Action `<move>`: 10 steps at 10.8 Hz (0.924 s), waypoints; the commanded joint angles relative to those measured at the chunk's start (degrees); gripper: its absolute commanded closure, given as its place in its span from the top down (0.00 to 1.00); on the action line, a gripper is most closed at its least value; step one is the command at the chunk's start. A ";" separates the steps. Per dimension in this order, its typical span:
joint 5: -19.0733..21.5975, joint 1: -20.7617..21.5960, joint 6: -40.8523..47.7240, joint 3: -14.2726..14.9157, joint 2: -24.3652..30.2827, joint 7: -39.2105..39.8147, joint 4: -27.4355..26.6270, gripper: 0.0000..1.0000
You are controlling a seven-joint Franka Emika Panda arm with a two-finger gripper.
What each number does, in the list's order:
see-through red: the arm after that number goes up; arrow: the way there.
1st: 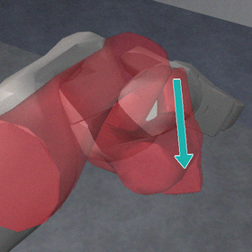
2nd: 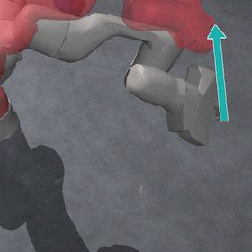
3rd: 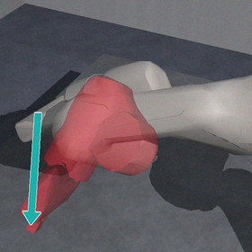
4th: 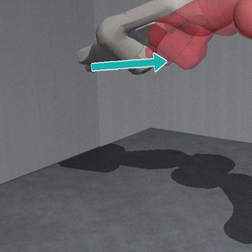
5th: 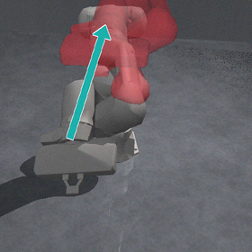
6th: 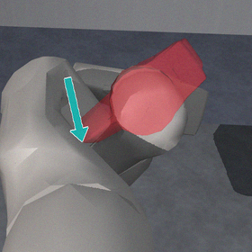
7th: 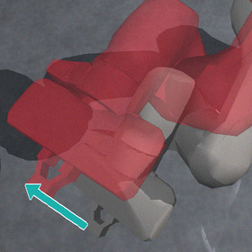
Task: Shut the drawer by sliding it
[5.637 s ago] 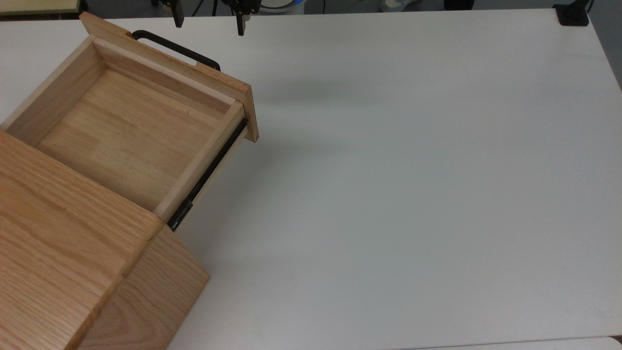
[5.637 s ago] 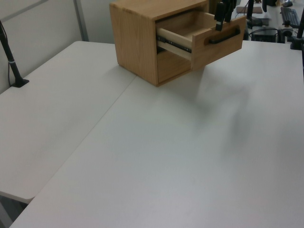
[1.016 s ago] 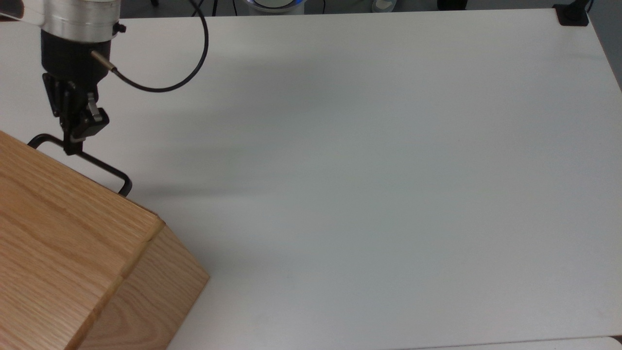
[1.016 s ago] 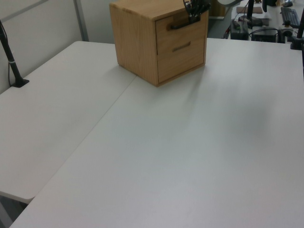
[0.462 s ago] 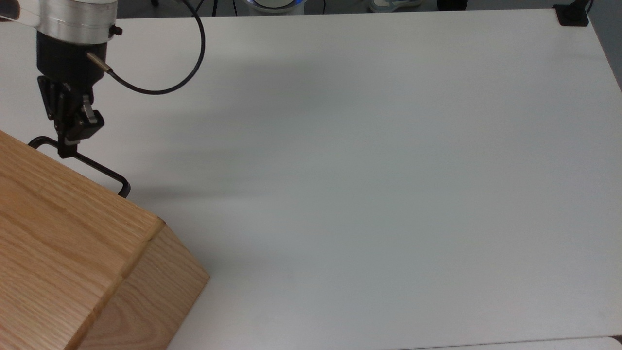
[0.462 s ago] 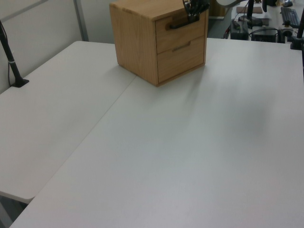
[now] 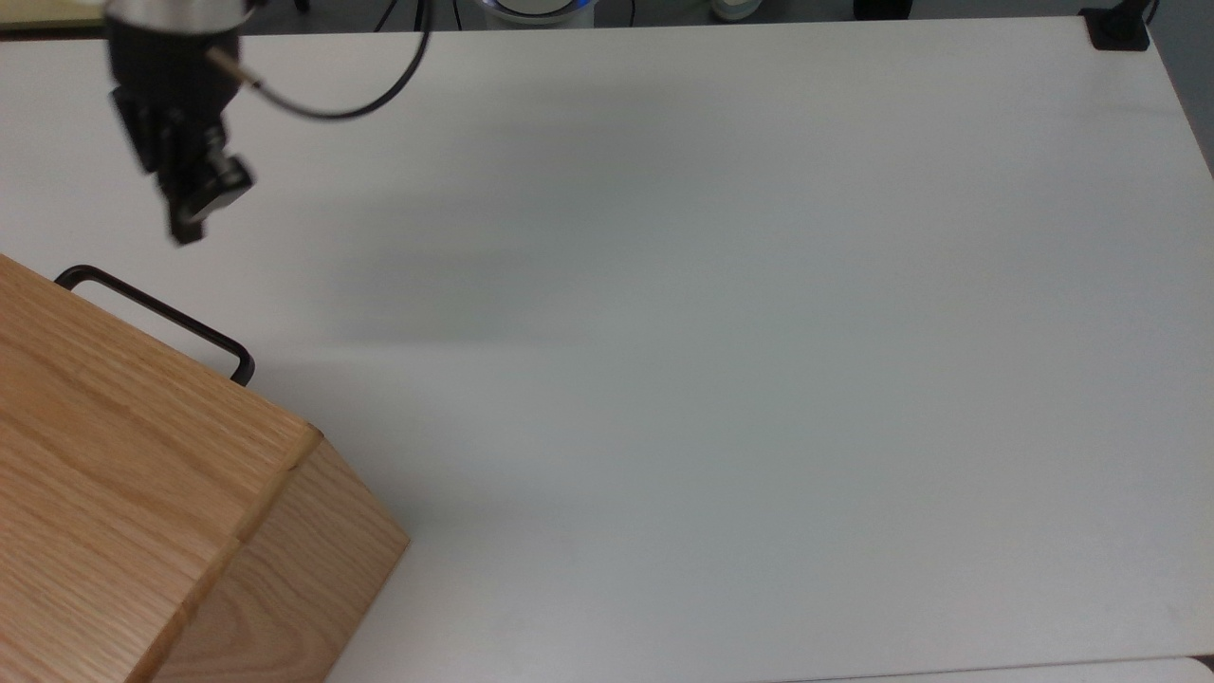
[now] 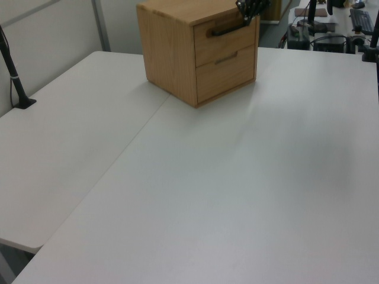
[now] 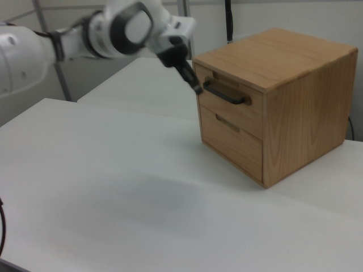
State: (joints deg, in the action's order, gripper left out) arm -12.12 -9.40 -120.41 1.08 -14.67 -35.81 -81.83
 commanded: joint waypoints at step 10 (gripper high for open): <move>9.31 11.76 21.19 -0.47 18.09 21.98 -12.57 1.00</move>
State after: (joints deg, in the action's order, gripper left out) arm -2.95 -1.05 -96.25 -2.68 0.88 -21.23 -90.71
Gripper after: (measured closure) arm 0.445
